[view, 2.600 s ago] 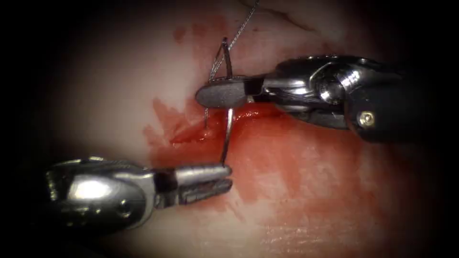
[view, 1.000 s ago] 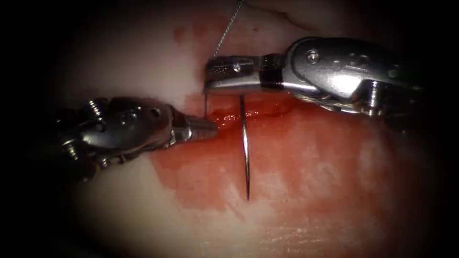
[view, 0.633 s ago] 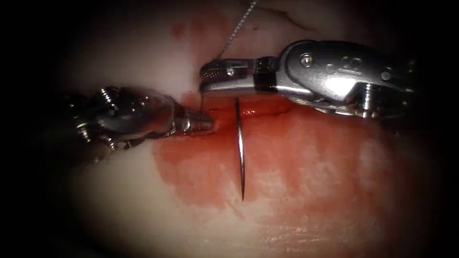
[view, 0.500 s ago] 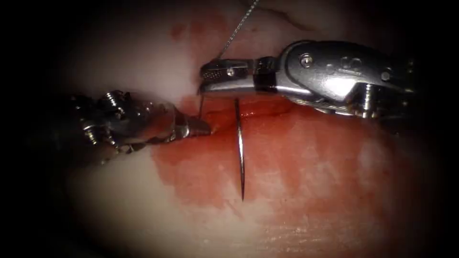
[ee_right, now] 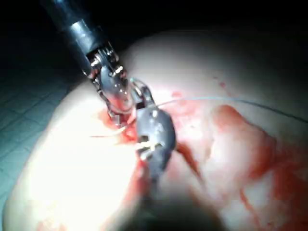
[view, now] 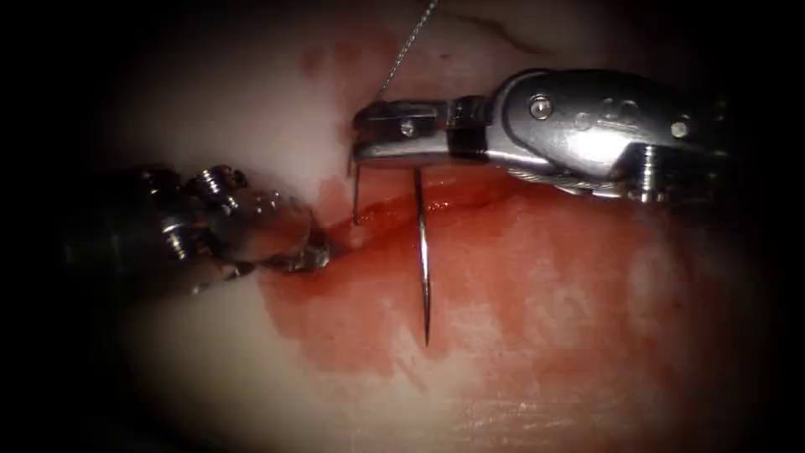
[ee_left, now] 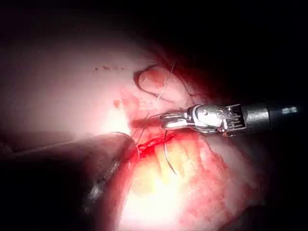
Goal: Wound Closure
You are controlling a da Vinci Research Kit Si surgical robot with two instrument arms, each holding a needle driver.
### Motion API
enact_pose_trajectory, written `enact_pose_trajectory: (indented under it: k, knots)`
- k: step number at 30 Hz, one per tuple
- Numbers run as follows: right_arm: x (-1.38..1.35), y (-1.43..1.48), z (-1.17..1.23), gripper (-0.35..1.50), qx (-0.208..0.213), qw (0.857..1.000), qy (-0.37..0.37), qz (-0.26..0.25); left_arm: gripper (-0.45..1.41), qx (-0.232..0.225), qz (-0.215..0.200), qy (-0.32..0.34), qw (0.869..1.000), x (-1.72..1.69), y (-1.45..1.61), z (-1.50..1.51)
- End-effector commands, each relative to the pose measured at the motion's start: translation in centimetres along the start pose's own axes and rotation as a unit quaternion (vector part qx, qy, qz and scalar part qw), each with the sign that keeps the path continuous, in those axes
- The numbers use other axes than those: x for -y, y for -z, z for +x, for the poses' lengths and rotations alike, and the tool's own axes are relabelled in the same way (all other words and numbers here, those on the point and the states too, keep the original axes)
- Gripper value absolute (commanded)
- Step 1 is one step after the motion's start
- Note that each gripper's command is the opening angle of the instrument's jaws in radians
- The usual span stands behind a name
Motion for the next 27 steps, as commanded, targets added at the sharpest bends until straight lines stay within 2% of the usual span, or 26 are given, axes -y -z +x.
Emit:
enact_pose_trajectory:
  k: [1, 5, 9, 15, 21, 27]
  knots:
    - [-0.1, -0.12, -0.04, -0.35, -0.004, 1.0, 0.018, -0.004, -0.31, -0.006, 0.0, -0.006, 1.0, 0.01, -0.03, 0.07]
    - [-0.4, -0.28, -0.08, -0.35, -0.017, 0.998, 0.054, -0.015, -0.3, -0.025, -0.008, -0.012, 1.0, -0.14, 0.02, 0.12]
    - [-0.51, -0.43, -0.12, -0.35, -0.026, 0.997, 0.067, -0.01, -0.28, -0.032, -0.003, -0.01, 0.999, -0.25, 0.13, 0.15]
    - [-0.41, -0.55, -0.15, -0.35, -0.033, 0.994, 0.103, -0.003, -0.29, -0.043, -0.001, -0.007, 0.999, -0.4, 0.19, 0.19]
    - [-0.25, -0.64, -0.36, -0.35, -0.032, 0.991, 0.129, 0.001, -0.3, -0.046, 0.003, -0.008, 0.999, -0.42, 0.21, 0.15]
    - [-0.11, -0.68, -0.36, -0.35, -0.029, 0.99, 0.135, 0.011, -0.26, -0.048, 0.014, -0.005, 0.999, -0.39, 0.34, 0.13]
